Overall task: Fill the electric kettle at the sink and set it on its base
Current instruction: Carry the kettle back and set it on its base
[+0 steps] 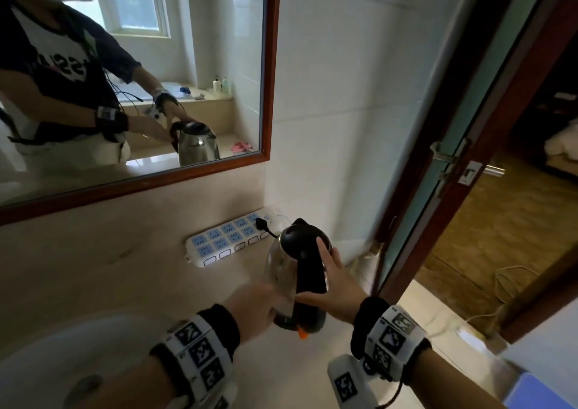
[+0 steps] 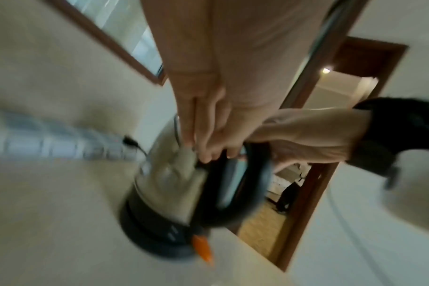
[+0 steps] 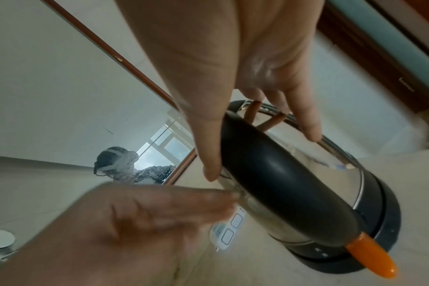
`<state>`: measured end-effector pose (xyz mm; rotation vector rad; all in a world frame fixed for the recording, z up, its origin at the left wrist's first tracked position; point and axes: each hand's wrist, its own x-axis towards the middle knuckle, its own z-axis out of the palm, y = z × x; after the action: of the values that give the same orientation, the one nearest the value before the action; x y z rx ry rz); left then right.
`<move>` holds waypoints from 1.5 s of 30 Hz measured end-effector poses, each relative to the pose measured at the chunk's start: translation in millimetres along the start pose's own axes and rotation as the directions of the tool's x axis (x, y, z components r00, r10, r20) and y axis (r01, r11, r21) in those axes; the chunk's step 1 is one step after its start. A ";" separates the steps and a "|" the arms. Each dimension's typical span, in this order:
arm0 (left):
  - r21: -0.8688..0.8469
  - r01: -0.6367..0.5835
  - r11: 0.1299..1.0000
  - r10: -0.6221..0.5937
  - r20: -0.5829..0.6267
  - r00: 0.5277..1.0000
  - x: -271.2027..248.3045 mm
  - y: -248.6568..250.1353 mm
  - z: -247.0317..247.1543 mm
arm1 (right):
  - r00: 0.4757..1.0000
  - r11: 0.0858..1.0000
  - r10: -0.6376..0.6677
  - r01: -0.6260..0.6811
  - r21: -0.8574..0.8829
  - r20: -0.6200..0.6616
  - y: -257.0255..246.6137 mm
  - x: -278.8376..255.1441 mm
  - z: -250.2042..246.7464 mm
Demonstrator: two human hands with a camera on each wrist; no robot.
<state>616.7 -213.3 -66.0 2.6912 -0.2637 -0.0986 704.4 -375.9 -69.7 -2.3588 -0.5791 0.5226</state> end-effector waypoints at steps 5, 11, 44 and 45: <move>0.197 -0.147 0.969 0.199 -0.273 0.941 25.9 -18.5 -28.9 | 0.999 0.998 -0.017 0.020 -0.067 0.047 2.0 4.3 -12.6; 0.477 -0.150 0.866 0.160 0.021 0.987 60.1 -20.1 -26.1 | 0.985 0.974 -0.015 0.053 -0.220 0.170 15.1 9.2 -48.6; 0.528 -0.100 0.843 0.113 0.008 0.994 58.3 -9.9 -19.1 | 0.970 0.870 0.170 -0.064 -0.489 0.174 113.9 -25.3 54.5; 0.526 -0.099 0.844 0.114 0.005 0.993 58.4 -10.2 -19.0 | 0.970 0.869 0.171 -0.065 -0.491 0.174 113.7 -24.1 54.4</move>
<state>677.7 -208.1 -54.9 3.2125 -0.4953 0.0547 687.8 -440.7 -179.2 -2.8485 -0.7321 0.7673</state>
